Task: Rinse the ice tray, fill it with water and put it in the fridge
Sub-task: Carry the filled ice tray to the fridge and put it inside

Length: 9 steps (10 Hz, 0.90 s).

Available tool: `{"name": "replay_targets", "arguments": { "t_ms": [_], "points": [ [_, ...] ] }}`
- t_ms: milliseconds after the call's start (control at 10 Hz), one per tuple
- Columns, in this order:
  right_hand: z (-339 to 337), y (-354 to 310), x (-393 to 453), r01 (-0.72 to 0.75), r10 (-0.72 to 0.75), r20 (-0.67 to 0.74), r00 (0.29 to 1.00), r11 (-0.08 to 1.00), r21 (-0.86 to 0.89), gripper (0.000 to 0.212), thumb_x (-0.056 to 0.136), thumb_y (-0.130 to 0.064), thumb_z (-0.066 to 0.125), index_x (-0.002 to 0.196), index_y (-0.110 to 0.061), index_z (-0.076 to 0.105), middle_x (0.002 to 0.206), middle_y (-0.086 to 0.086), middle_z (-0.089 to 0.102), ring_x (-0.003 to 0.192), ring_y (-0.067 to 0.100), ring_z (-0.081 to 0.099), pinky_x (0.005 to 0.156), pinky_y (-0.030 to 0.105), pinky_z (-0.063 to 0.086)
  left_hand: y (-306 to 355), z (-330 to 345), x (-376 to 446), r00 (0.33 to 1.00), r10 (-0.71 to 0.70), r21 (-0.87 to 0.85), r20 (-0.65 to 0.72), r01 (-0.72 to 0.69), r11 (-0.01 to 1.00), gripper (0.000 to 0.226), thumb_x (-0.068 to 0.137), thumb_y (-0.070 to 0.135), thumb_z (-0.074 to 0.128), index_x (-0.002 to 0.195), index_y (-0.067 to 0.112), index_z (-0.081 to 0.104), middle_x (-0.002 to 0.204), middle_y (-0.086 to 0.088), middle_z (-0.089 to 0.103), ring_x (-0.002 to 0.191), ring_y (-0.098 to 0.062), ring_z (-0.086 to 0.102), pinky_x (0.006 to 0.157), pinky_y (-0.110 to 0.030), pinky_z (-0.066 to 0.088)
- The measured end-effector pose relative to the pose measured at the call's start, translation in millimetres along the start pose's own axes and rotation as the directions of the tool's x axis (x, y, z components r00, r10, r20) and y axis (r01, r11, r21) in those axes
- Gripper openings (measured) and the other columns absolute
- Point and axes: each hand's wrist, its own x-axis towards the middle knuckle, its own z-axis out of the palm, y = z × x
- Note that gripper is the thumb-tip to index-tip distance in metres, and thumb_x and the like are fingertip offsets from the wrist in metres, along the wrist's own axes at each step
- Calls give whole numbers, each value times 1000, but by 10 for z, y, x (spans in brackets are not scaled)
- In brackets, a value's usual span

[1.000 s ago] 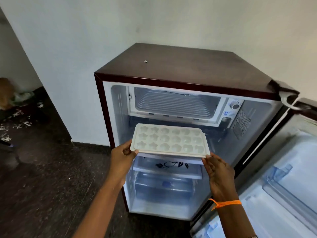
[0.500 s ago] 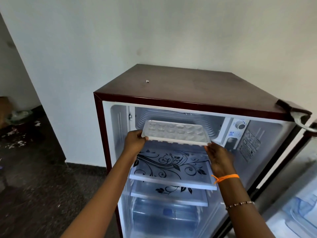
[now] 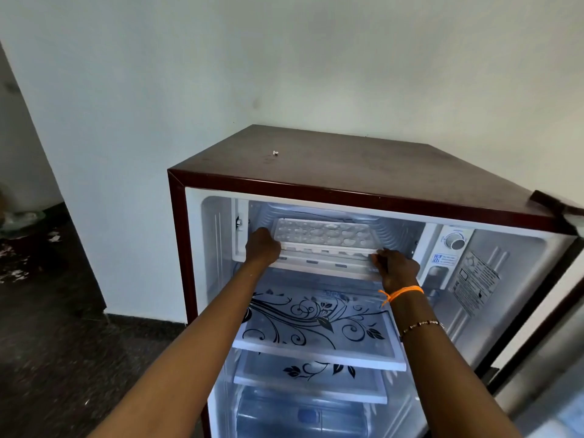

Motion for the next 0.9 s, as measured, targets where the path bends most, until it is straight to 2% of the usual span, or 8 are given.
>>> {"name": "replay_targets", "arguments": {
  "t_ms": [200, 300, 400, 500, 600, 700, 800, 900],
  "points": [
    [17, 27, 113, -4, 3, -5, 1000, 996, -88, 21, 94, -3, 45, 77, -17, 45, 38, -19, 57, 57, 4, 64, 60, 19, 53, 2, 67, 144, 999, 46, 67, -12, -45, 997, 26, 94, 11, 50, 110, -7, 61, 113, -22, 63, 106, -34, 59, 83, -31, 45],
    [39, 37, 122, 9, -12, -17, 1000, 989, -146, 13, 94, -6, 46, 84, -14, 50, 50, -16, 65, 78, 2, 66, 62, 17, 56, -20, 104, 185, 997, 73, 97, -19, -71, 993, 29, 96, 15, 48, 113, -4, 60, 116, -22, 62, 107, -35, 58, 90, -36, 46],
    [94, 22, 105, 28, -51, -82, 995, 966, -256, 28, 96, -10, 45, 121, 1, 51, 110, 1, 65, 94, 11, 67, 69, 18, 54, -24, 145, 207, 996, 84, 172, -33, -78, 982, 30, 98, 20, 45, 114, -1, 59, 119, -20, 59, 109, -35, 57, 91, -38, 46],
    [81, 55, 143, 243, -268, 121, 956, 491, -837, 32, 99, -26, 41, 101, -2, 62, 101, 8, 72, 104, 27, 63, 76, 26, 43, 27, 151, 181, 997, 68, 214, -22, -62, 975, 33, 99, 21, 43, 119, -1, 53, 125, -21, 53, 114, -35, 53, 95, -37, 41],
    [70, -26, 9, 17, -31, -45, 999, 958, -287, 17, 95, -6, 44, 80, -11, 51, 46, -8, 65, 79, 9, 70, 93, 30, 52, 81, 114, 75, 999, 35, 170, -4, -34, 985, 47, 98, 24, 44, 137, -1, 37, 141, -23, 34, 128, -36, 39, 107, -36, 30],
    [15, -42, -148, -22, 22, -25, 999, 1000, -11, 21, 93, 2, 43, 110, 3, 54, 69, 3, 68, 88, 14, 67, 75, 21, 56, 166, 42, -214, 997, 53, -68, -59, -57, 996, 55, 95, 22, 51, 143, 3, 31, 145, -17, 30, 132, -29, 35, 109, -30, 28],
    [-33, -41, -426, -45, 42, 31, 999, 993, 105, 29, 94, 2, 44, 120, 13, 50, 82, 12, 67, 68, 15, 66, 55, 19, 55, 265, 9, -599, 996, 88, -268, -1, -85, 959, 38, 94, 18, 53, 131, 10, 50, 130, -10, 46, 115, -21, 51, 93, -23, 40],
    [-56, -41, -742, -106, 98, 88, 991, 990, 91, 20, 96, -3, 41, 103, 6, 57, 82, 12, 66, 74, 17, 65, 58, 19, 56, 343, 49, -979, 983, 93, -409, 161, -20, 912, 21, 93, 11, 53, 112, 10, 63, 113, -2, 59, 106, -16, 56, 84, -20, 40]
  ]
}}
